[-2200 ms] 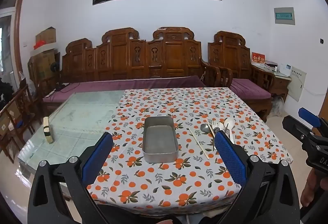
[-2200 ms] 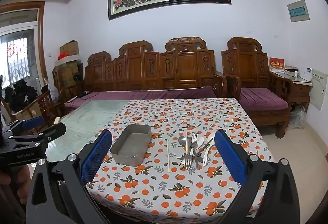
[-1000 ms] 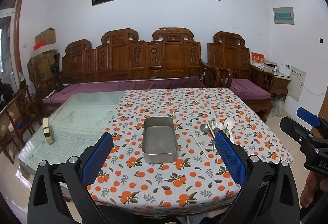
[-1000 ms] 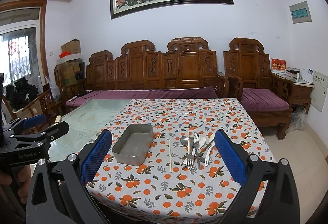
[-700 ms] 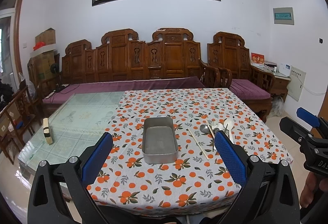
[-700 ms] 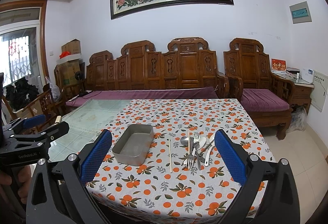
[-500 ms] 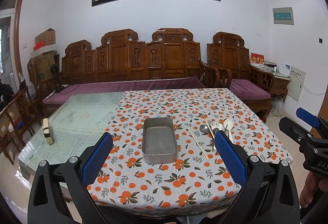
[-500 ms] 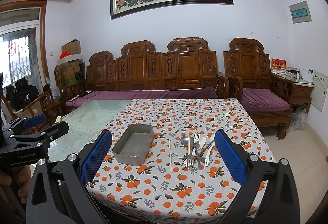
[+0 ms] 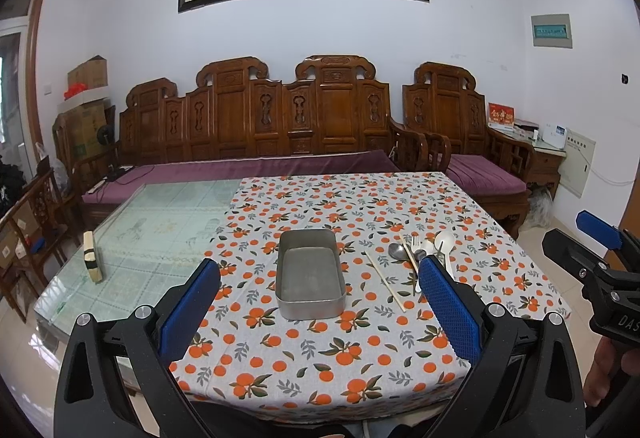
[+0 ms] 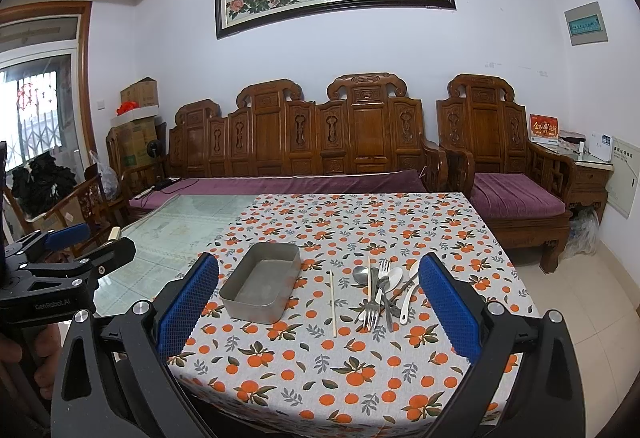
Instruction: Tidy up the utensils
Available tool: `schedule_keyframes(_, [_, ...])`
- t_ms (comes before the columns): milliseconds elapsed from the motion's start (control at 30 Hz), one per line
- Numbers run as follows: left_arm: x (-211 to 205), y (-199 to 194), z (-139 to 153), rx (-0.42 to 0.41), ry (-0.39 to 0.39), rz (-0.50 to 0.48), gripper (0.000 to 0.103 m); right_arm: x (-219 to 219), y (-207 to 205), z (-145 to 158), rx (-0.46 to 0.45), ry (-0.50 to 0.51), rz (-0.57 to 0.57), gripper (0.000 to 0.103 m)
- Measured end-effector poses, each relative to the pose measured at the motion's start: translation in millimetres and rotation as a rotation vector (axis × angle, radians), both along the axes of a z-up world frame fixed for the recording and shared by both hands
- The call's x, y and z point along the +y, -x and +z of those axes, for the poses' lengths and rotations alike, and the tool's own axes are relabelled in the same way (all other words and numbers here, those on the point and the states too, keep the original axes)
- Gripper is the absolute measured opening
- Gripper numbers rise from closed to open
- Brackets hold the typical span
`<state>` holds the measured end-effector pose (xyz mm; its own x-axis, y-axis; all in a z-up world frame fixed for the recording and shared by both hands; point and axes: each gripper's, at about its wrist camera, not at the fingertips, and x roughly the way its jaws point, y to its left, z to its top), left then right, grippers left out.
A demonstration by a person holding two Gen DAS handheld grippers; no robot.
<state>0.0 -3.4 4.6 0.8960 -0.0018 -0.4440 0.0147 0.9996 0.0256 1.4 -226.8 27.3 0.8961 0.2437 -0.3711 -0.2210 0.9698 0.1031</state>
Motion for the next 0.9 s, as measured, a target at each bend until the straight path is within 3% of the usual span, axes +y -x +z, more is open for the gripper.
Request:
schedule_keyframes(667, [-0.4, -1.5, -6.2, 0.009, -0.006, 0.001, 0.096, 5.2, 2.7, -2.0, 0.004, -0.002, 0.0, 0.1])
schedule_keyframes(900, [2.8, -9.5, -17.2, 0.028, -0.004, -0.001, 0.096, 1.2, -2.3, -16.1, 0.01, 0.006, -0.001, 0.1])
